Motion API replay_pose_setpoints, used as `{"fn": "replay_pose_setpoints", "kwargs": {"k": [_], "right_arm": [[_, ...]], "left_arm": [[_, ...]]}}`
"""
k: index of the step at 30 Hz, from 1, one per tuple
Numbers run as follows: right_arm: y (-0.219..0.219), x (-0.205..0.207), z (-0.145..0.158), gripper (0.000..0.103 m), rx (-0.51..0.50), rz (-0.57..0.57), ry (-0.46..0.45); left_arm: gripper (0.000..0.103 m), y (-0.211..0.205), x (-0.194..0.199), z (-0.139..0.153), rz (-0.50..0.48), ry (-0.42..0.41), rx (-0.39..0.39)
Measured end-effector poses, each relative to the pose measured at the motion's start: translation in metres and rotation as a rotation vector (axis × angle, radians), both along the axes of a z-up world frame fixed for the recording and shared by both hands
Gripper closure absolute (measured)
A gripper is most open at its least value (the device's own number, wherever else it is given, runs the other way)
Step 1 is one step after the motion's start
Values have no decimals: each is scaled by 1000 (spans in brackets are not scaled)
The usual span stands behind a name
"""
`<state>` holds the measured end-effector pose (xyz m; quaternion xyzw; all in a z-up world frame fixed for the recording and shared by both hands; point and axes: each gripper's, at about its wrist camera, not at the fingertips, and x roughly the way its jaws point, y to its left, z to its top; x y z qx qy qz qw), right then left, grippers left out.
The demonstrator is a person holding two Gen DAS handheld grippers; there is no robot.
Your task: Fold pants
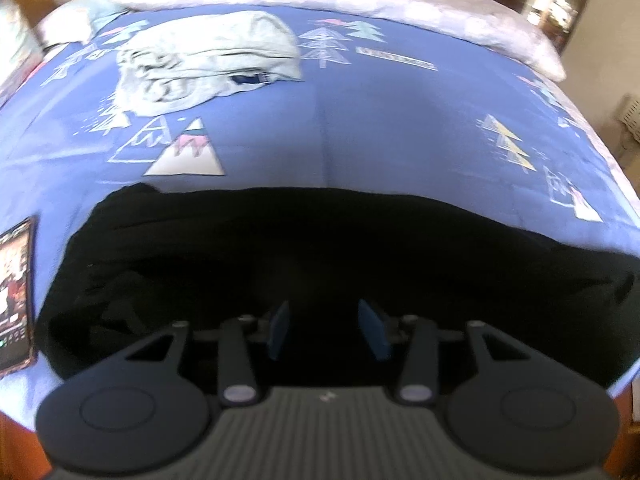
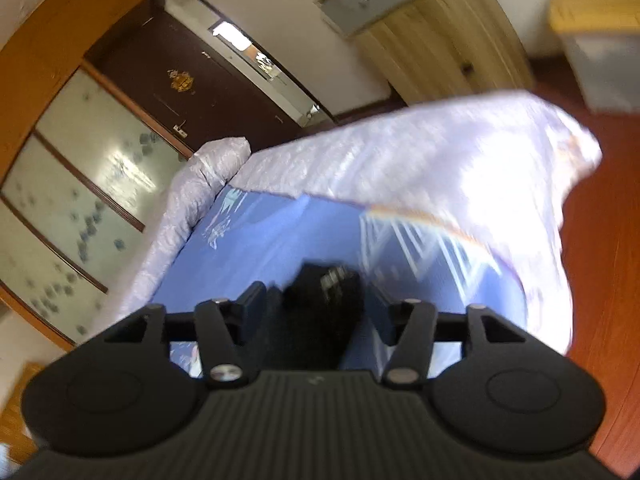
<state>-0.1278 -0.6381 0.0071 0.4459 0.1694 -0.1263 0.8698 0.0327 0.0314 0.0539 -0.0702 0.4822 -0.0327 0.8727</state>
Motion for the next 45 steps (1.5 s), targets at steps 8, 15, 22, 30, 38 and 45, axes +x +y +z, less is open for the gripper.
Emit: {"fn": "replay_pose_setpoints", "kwargs": {"k": [8, 15, 22, 30, 38, 45], "right_arm": [[20, 21, -12, 41, 28, 21, 30], [33, 43, -3, 39, -60, 56, 32], [38, 50, -13, 75, -137, 25, 131], [68, 59, 14, 89, -282, 45, 186], [133, 54, 64, 89, -452, 154, 19], [198, 60, 73, 89, -491, 357, -75]], "left_arm": [[61, -23, -6, -8, -71, 36, 10], [59, -34, -1, -28, -68, 102, 96], [54, -47, 2, -36, -94, 108, 207], [50, -47, -2, -37, -100, 94, 224], [48, -48, -3, -37, -102, 86, 222], [45, -45, -5, -38, -100, 76, 213]]}}
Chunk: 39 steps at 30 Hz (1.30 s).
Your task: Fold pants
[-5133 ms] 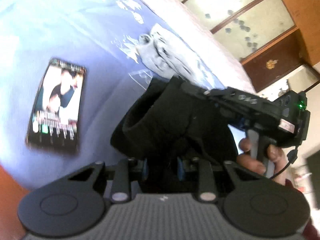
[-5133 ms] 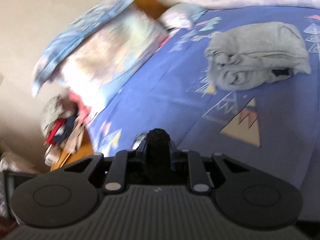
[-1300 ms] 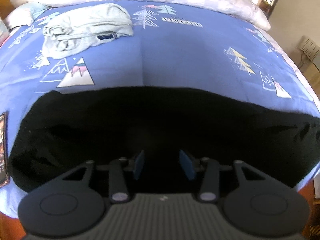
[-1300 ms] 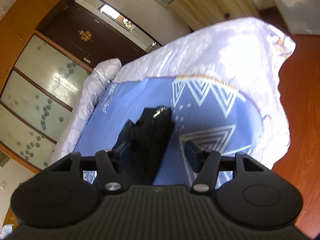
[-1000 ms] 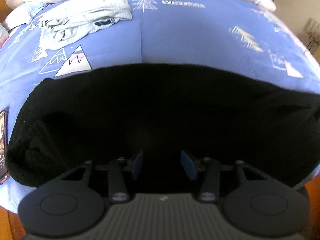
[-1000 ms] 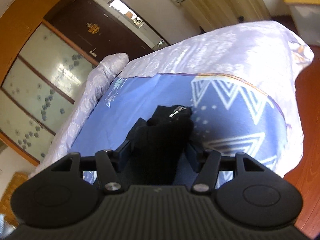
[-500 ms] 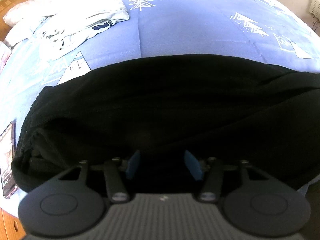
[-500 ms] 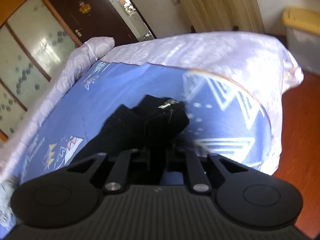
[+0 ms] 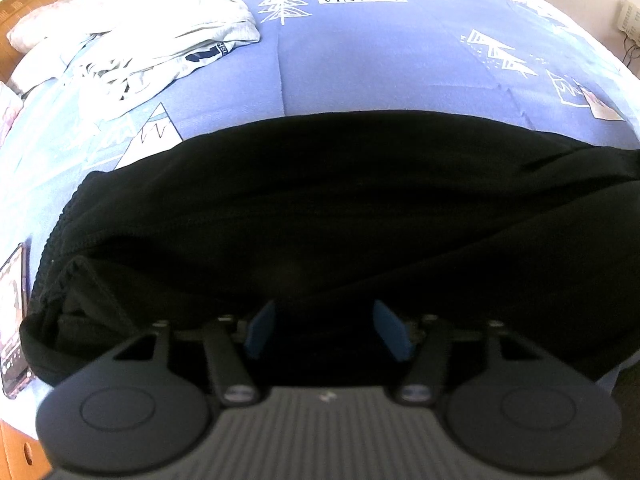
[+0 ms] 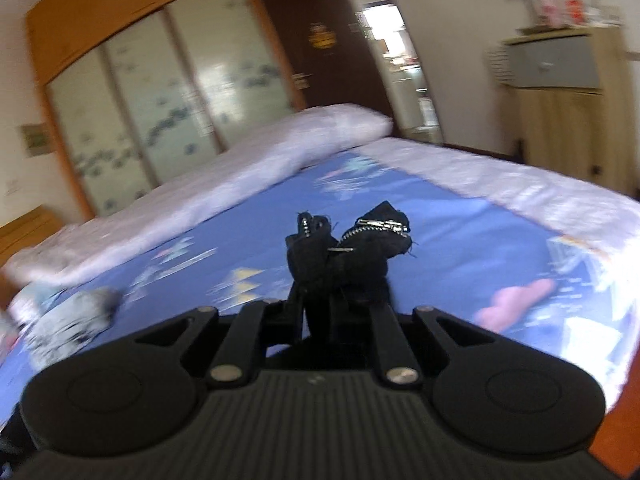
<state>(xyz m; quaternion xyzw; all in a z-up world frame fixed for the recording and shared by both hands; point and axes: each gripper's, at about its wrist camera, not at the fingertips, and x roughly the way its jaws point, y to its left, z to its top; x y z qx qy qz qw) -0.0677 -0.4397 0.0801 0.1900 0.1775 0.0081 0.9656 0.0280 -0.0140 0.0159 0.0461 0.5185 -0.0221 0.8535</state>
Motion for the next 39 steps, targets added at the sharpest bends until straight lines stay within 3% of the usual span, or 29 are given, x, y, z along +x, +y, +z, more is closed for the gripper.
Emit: {"fn": "replay_pose_setpoints", "kwargs": {"k": [4, 8, 12, 15, 20, 22, 33, 36, 38, 39], "right_arm": [[47, 15, -11, 89, -39, 153, 34], [98, 35, -39, 89, -129, 286, 144], [127, 45, -70, 88, -198, 348, 253], [126, 42, -77, 88, -201, 351, 240], [125, 38, -83, 87, -134, 350, 228], [128, 35, -84, 88, -141, 350, 217], [140, 22, -86, 84, -216, 330, 162], [152, 16, -83, 67, -265, 337, 153], [159, 9, -79, 50, -301, 339, 146], [161, 5, -76, 49, -307, 339, 138]], "left_arm": [[44, 2, -2, 0, 3, -6, -13], [43, 5, -2, 2, 1, -3, -29], [34, 5, -2, 7, -24, 8, -56], [28, 0, -3, 11, -48, -14, -44], [24, -14, -3, 0, -61, -3, 44], [18, -16, -3, -1, -54, -10, 64], [8, -11, -6, -5, -39, -24, 68], [7, -15, -14, -2, -33, -27, 67], [6, -13, -14, -3, -35, -27, 65], [5, -12, -14, -3, -35, -27, 65]]}}
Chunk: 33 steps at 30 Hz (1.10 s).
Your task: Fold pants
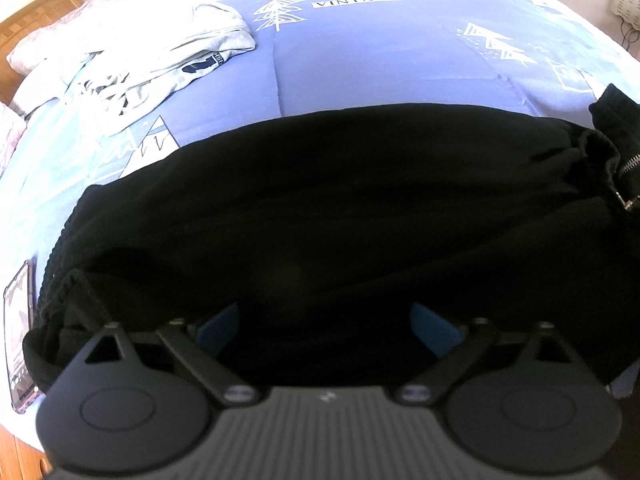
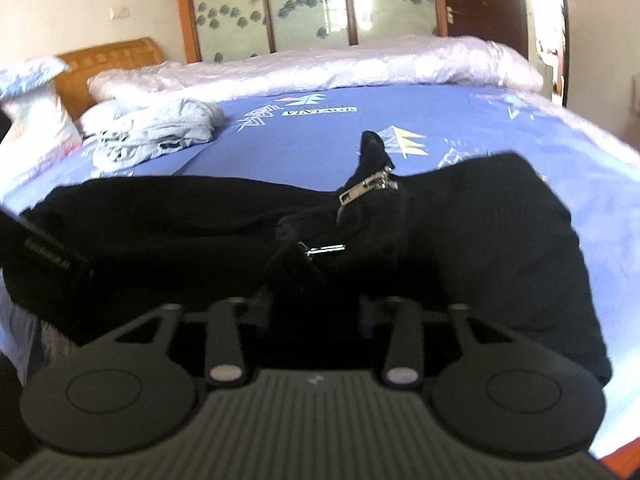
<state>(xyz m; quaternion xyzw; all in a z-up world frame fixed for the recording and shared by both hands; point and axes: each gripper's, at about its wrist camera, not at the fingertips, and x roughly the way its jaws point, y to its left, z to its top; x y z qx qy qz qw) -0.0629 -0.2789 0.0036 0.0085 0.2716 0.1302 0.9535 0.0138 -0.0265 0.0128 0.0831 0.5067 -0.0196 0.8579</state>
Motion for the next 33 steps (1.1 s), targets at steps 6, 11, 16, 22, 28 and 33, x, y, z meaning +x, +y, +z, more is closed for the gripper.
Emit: {"fn": "replay_pose_setpoints", "kwargs": {"k": [6, 11, 16, 22, 28, 33], "right_arm": [[-16, -16, 16, 42, 56, 6, -36], [-38, -14, 30, 38, 137, -33, -69], [-58, -3, 29, 23, 239, -27, -62], [-37, 18, 18, 23, 251, 77, 16], [-24, -4, 28, 24, 239, 288, 17], [-91, -15, 31, 23, 298, 26, 11]], "left_arm": [[3, 3, 2, -1, 2, 7, -5], [24, 17, 9, 20, 27, 21, -73], [19, 23, 15, 75, -13, -69, -326], [13, -32, 51, 73, -200, 93, -546], [12, -88, 70, 42, -244, 197, -533], [8, -105, 79, 27, -253, 229, -546]]}}
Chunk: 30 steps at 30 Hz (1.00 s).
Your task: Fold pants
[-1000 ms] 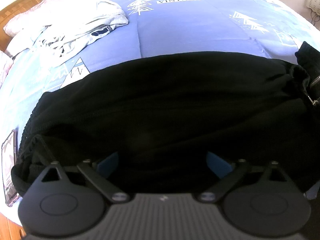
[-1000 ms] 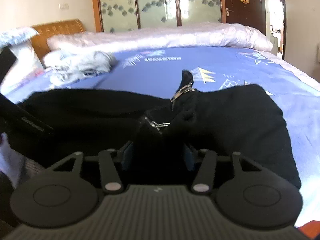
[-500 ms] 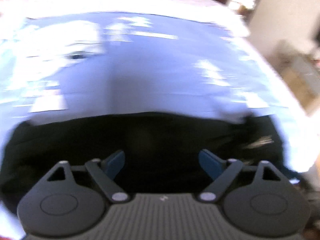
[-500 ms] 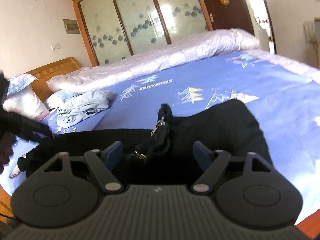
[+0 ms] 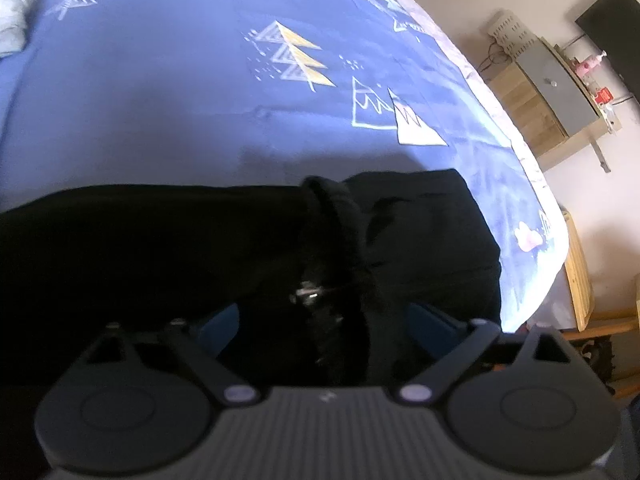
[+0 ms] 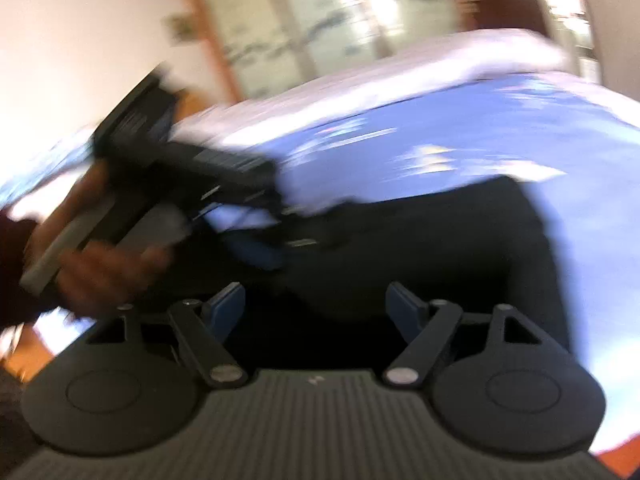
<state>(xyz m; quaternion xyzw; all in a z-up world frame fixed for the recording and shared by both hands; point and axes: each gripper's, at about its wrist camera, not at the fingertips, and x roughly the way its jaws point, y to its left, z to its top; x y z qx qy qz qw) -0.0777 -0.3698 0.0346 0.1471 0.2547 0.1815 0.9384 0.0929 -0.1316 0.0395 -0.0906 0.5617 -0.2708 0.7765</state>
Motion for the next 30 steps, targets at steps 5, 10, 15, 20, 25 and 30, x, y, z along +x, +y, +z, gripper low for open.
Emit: {"fn": "replay_pose_setpoints", "kwargs": {"k": [5, 10, 15, 20, 25, 30], "right_arm": [[-56, -9, -7, 23, 58, -258, 31], [-64, -10, -11, 23, 114, -342, 53], [-46, -12, 0, 23, 113, -291, 14], [-21, -10, 3, 23, 83, -214, 3], [11, 5, 8, 24, 54, -164, -2], [48, 22, 14, 48, -50, -133, -39]], "left_arm": [[63, -29, -1, -18, -33, 29, 55], [84, -13, -11, 1, -16, 16, 3], [85, 34, -36, 29, 31, -5, -4], [83, 95, -51, 18, 150, 6, 28], [57, 103, -41, -16, 206, 10, 55], [53, 89, -34, -13, 178, -45, 90]]}}
